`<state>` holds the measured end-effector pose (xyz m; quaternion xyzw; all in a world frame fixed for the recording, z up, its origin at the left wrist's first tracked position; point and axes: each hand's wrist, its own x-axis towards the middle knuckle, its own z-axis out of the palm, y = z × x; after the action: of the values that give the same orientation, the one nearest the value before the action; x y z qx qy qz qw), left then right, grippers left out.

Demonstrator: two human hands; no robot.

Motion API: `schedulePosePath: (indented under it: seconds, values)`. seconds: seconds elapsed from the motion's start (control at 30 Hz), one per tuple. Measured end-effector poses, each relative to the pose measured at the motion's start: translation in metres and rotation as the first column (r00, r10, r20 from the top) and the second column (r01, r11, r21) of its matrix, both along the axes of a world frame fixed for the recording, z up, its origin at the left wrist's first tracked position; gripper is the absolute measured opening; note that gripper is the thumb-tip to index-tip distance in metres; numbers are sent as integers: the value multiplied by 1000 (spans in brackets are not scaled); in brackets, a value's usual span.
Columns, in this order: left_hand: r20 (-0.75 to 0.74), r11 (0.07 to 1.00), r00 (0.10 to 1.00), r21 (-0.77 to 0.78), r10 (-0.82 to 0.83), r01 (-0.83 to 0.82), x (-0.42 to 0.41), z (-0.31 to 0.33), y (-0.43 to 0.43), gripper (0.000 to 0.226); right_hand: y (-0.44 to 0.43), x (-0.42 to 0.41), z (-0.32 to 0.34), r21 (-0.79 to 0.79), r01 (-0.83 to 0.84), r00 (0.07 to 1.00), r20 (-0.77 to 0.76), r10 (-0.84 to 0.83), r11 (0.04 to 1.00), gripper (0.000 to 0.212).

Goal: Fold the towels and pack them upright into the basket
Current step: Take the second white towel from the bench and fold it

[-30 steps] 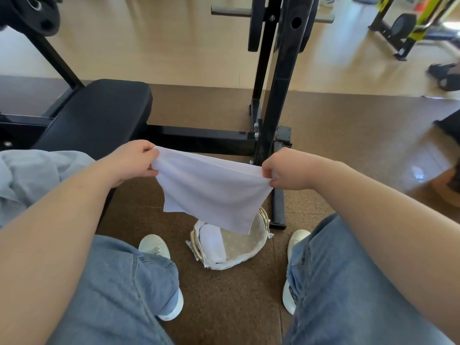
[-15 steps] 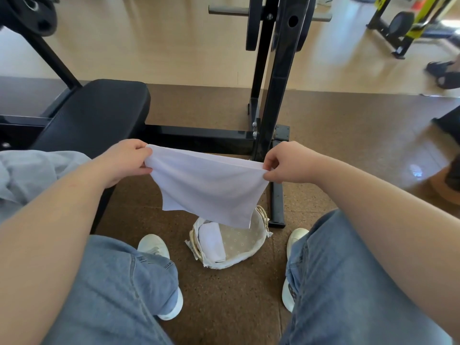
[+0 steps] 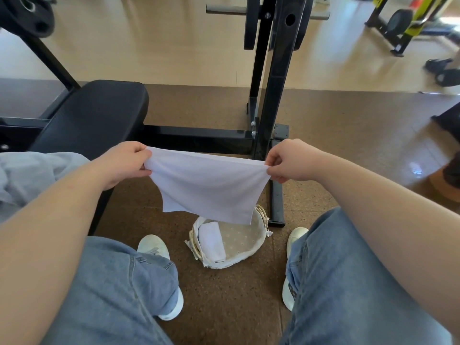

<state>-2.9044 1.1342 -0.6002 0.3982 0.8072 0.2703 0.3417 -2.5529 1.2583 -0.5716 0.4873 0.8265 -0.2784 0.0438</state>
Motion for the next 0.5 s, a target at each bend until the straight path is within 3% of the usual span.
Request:
schedulePosePath:
  seconds: [0.2,0.5]
  values:
    - [41,1000,999,14,19,-19,1,0,1,16,2,-1,0,-108,169,978,-106,-180,980,3]
    - [78,995,993,30,87,-90,7,4,3,22,6,1,1,-279,382,821,-334,-462,881,15]
